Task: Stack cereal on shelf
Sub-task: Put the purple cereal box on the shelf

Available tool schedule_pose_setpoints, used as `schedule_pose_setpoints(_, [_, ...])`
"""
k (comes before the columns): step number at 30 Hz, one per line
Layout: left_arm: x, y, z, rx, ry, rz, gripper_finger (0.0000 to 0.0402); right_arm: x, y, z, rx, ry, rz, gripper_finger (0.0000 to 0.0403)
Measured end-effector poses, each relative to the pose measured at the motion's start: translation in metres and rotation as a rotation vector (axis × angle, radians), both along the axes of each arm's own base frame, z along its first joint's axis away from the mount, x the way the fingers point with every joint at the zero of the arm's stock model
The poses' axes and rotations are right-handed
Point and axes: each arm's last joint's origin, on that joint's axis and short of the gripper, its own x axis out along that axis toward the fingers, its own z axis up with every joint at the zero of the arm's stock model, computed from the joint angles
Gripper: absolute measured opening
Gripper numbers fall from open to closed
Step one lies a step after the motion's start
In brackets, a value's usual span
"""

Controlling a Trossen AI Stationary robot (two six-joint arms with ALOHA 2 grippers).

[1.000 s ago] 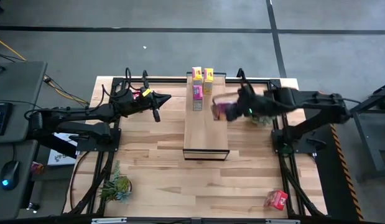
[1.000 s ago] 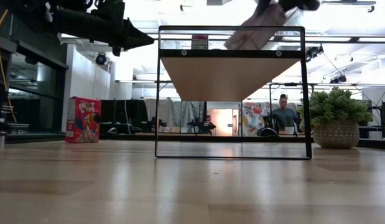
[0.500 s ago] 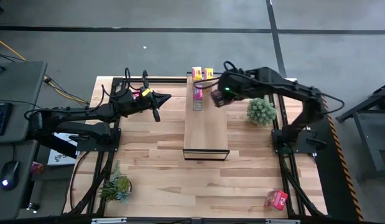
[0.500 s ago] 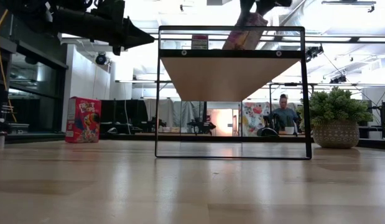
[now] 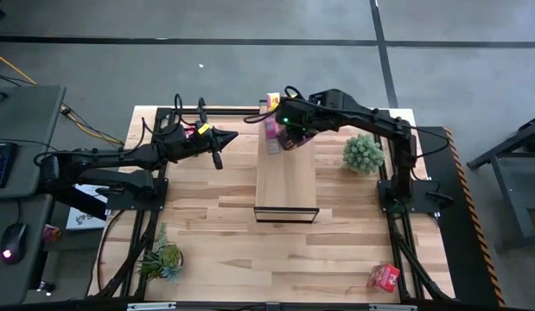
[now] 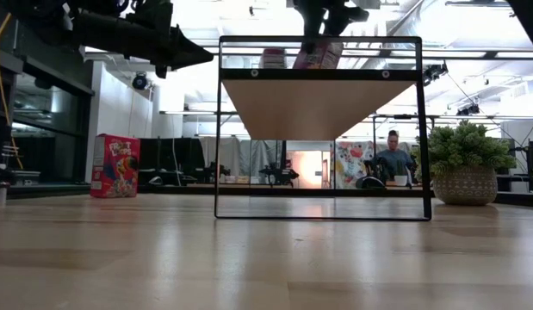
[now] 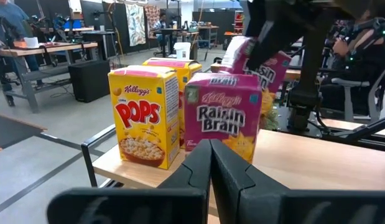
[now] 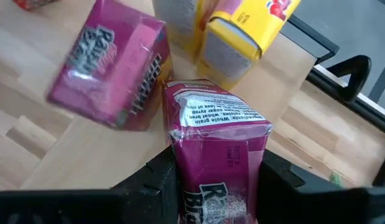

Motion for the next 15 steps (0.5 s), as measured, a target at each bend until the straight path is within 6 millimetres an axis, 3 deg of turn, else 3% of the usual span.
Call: schedule_pose_setpoints(15, [0.0001, 0.0, -0.0001, -0.004, -0.001, 0.0, 0.0, -0.0013, -0.0074, -0.0004, 0.043, -0.029, -0.069, 0.0142])
